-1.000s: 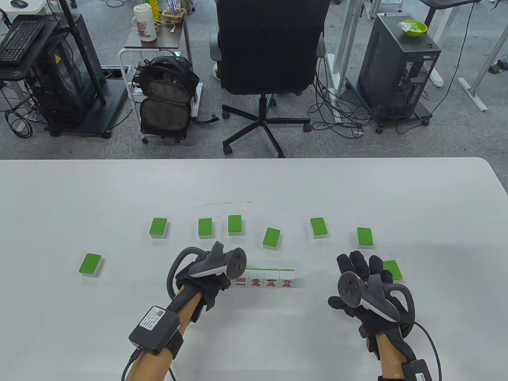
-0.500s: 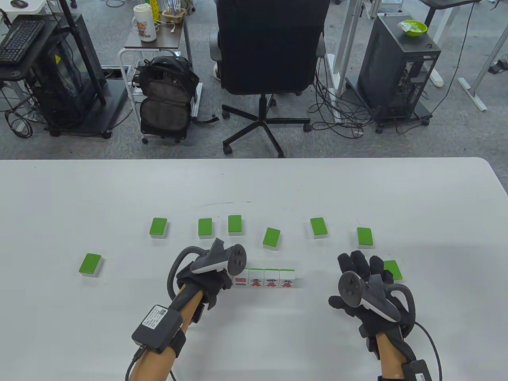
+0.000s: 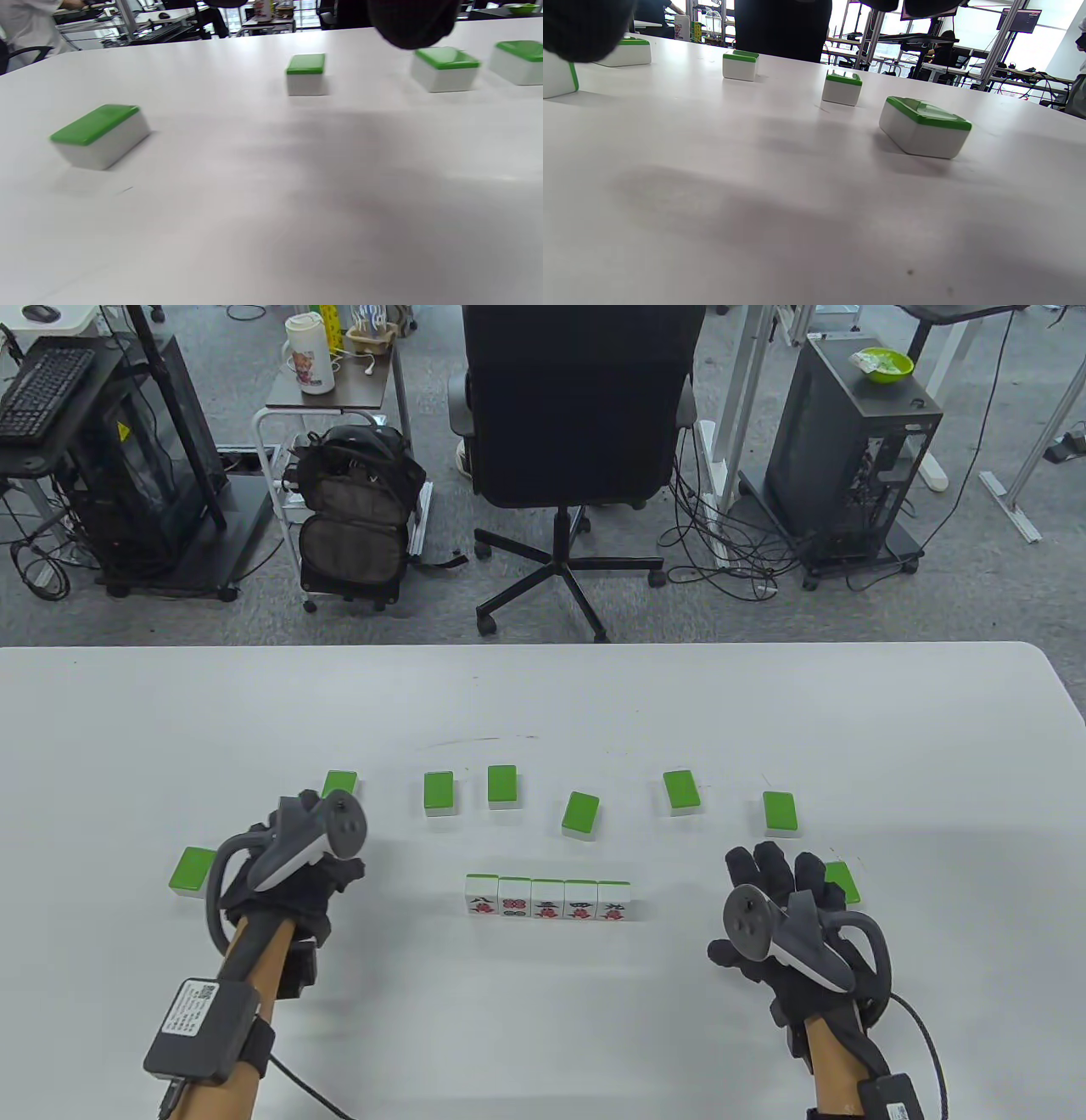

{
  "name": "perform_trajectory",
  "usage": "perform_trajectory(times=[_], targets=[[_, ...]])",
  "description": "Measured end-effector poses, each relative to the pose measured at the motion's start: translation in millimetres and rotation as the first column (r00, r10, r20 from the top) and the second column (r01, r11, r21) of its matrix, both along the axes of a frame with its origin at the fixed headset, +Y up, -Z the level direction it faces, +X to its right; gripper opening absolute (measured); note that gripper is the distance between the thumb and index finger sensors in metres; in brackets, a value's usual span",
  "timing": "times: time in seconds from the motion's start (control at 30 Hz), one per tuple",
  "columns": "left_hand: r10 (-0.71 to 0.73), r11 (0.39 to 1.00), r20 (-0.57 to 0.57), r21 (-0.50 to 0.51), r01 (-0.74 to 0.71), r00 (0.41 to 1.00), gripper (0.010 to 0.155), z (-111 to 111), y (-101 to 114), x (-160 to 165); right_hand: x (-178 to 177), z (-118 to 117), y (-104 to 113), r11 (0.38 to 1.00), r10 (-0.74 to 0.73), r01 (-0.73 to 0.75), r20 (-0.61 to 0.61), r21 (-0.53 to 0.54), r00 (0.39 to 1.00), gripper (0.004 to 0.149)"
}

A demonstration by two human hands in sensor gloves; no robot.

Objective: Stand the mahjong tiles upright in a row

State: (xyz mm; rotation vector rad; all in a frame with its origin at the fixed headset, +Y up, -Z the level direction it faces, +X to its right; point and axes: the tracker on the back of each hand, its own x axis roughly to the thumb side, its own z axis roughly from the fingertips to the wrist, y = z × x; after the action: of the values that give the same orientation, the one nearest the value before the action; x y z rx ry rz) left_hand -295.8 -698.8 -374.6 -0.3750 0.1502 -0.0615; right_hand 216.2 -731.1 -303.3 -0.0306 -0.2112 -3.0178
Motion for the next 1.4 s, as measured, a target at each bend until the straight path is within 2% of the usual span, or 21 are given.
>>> perform_trajectory(times=[0.2, 0.3, 0.47, 0.53, 0.6, 0.9, 1.07, 1.23, 1.3, 1.4], targets=[[-0.045, 0.997, -0.197, -0.074, 0.031, 0.979, 0.077, 9.9, -41.9, -77.2, 2.0, -1.2, -0.1, 1.0, -0.003, 0.003, 0.009, -0.003, 1.0, 0.104], [0.011, 0.998, -0.252, -0.05, -0.024, 0.968, 0.073, 13.5, -54.9, -96.1, 1.4, -2.4, -0.7, 1.0, 0.007, -0.007, 0.009, -0.007, 1.0, 0.104], [0.08, 0.993, -0.268, -0.063, -0.1, 0.96, 0.071, 10.9, -68.6, -106.0, 0.9, -2.7, -2.6, 1.0, 0.008, -0.008, 0.006, -0.021, 1.0, 0.103], [0.103, 0.993, -0.27, -0.031, -0.116, 0.957, 0.07, 9.5, -70.5, -108.1, 0.8, -3.0, -4.0, 1.0, 0.009, -0.008, 0.007, -0.03, 1.0, 0.103], [0.132, 0.991, -0.271, 0.009, -0.134, 0.954, 0.07, 8.9, -71.8, -109.5, 0.3, -3.4, -5.3, 0.999, 0.014, -0.014, 0.007, -0.037, 1.0, 0.103], [0.112, 0.993, -0.253, 0.058, -0.101, 0.961, 0.068, 7.9, -69.6, -108.9, -3.6, -3.8, -7.8, 0.997, 0.036, -0.035, 0.005, -0.064, 0.999, 0.102], [0.026, 0.995, -0.223, 0.104, -0.002, 0.974, 0.048, 6.3, -62.7, -102.0, -4.2, -3.6, -7.4, 0.998, 0.034, -0.034, 0.002, -0.061, 0.999, 0.102], [-0.078, 0.993, -0.125, 0.076, 0.088, 0.989, 0.043, 5.2, -52.6, -87.4, -5.8, -3.7, -8.6, 0.997, 0.044, -0.044, 0.0, -0.061, 0.999, 0.101], [-0.079, 0.993, -0.088, 0.086, 0.086, 0.993, 0.039, 5.3, -47.3, -80.9, -7.0, -3.5, -8.9, 0.997, 0.053, -0.053, -0.004, -0.06, 0.999, 0.101], [-0.077, 0.99, -0.008, 0.114, 0.077, 0.997, 0.041, 6.8, -37.1, -65.2, -8.7, -3.2, -7.7, 0.997, 0.049, -0.049, -0.009, -0.055, 0.999, 0.101]])
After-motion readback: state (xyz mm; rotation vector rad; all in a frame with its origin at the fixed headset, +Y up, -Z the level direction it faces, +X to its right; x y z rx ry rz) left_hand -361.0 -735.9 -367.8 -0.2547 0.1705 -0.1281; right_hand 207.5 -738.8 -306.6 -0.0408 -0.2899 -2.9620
